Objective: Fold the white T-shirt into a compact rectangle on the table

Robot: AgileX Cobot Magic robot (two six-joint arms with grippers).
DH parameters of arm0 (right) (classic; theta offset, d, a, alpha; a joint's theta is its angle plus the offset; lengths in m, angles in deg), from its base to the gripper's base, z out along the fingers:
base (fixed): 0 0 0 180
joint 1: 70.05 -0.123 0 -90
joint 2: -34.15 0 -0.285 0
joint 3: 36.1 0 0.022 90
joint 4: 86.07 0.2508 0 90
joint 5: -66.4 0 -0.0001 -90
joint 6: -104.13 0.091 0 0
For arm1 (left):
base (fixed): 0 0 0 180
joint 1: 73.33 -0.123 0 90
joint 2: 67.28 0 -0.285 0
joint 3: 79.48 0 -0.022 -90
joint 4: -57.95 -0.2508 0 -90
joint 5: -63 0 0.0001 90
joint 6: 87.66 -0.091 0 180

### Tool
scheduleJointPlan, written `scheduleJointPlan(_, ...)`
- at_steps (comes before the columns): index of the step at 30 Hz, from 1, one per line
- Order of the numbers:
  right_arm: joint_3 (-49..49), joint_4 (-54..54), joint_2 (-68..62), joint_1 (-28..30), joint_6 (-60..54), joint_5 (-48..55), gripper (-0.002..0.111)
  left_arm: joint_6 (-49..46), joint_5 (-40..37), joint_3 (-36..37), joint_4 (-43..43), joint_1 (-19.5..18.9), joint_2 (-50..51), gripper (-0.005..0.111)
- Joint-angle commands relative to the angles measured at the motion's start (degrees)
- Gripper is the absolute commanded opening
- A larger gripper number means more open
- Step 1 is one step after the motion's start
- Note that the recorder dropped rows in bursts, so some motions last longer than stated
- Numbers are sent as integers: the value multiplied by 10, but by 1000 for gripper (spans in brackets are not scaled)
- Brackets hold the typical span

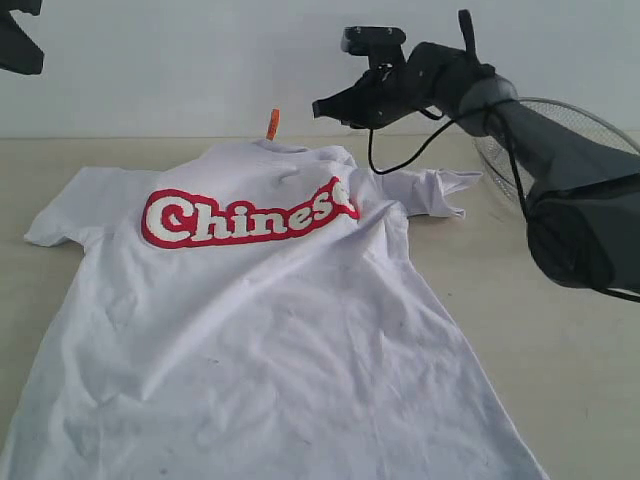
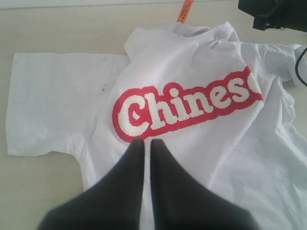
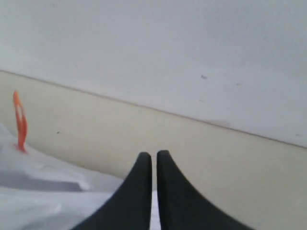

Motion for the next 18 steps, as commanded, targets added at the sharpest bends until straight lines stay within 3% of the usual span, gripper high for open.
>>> scheduleJointPlan(1,19,-24,27,2,19,114,0,-3,13,3,5,1,-5,5)
scheduleJointPlan(15,19,-32,96,1,20,337,0,-3,12,3,5,1,-5,5)
scheduleJointPlan(18,19,-22,96,1,19,337,0,-3,5,3,5,1,-5,5)
